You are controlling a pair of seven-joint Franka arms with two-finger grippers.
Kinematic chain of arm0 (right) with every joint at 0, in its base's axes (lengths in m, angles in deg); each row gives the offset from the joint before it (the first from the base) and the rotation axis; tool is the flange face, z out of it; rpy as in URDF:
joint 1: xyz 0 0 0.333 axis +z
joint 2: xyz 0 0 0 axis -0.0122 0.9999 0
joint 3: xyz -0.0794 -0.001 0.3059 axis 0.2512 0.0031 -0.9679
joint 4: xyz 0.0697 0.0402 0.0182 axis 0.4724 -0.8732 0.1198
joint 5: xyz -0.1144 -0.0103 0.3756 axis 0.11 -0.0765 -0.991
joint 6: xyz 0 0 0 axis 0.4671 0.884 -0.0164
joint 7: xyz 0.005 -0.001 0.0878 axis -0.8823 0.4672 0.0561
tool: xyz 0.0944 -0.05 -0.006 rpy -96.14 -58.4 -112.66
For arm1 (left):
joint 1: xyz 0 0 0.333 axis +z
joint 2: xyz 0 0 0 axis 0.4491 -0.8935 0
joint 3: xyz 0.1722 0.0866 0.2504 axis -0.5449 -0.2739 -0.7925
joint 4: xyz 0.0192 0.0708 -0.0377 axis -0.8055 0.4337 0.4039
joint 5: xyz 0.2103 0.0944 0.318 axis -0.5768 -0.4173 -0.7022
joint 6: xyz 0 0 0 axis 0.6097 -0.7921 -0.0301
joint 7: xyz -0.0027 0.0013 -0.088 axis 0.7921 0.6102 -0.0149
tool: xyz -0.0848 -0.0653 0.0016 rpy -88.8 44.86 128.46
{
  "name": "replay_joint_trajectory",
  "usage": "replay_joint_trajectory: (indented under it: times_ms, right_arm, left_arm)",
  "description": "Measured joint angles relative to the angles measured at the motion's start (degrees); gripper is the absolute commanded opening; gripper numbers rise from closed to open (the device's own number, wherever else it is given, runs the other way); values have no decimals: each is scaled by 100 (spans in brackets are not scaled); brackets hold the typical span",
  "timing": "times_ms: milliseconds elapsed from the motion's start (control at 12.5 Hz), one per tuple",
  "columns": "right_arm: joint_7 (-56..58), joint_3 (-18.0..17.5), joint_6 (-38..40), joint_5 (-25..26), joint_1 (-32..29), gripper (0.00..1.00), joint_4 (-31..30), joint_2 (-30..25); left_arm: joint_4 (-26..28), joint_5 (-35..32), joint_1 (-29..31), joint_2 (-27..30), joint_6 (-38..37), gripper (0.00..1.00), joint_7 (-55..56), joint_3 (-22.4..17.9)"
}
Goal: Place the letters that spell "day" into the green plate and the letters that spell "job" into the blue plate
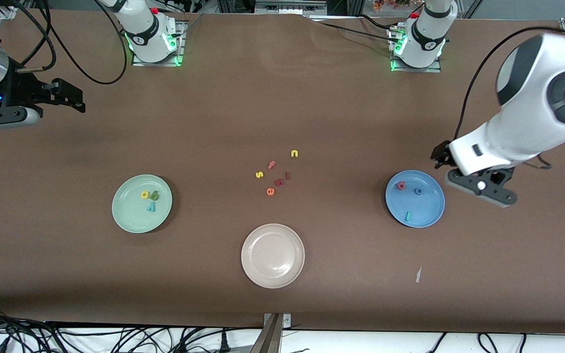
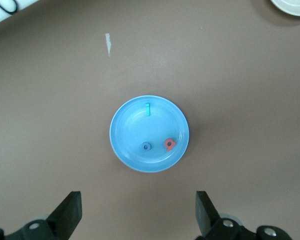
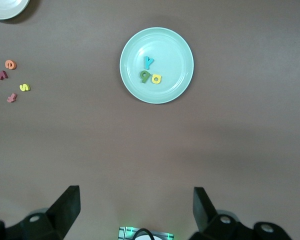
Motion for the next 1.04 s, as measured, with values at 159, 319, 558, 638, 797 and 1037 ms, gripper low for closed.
replay_joint_trajectory:
  times_ms: [159, 319, 558, 638, 797, 1037]
  right_arm:
    - [0, -14, 4, 58, -10, 100, 19, 0]
    - [0, -14, 5, 76, -31, 100, 75, 2]
    - [0, -57, 10, 199, -35, 100, 115, 2]
    - [0, -79, 10, 210, -35, 100, 116, 3]
    - [0, -88, 12, 221, -35, 100, 120, 3]
    - [0, -88, 15, 223, -39, 100, 120, 3]
  left_arm:
    - [-261, 389, -33, 182, -185, 100, 8, -264]
    - [-207, 1078, -350, 539, -283, 100, 25, -1113]
    - [217, 1403, -1168, 1085, -324, 100, 362, -2391]
    - [432, 1404, -1294, 1234, -320, 100, 465, -2507]
    - [1012, 1404, -1363, 1578, -123, 100, 576, -2539]
    - [1487, 1404, -1367, 1900, 35, 100, 629, -2581]
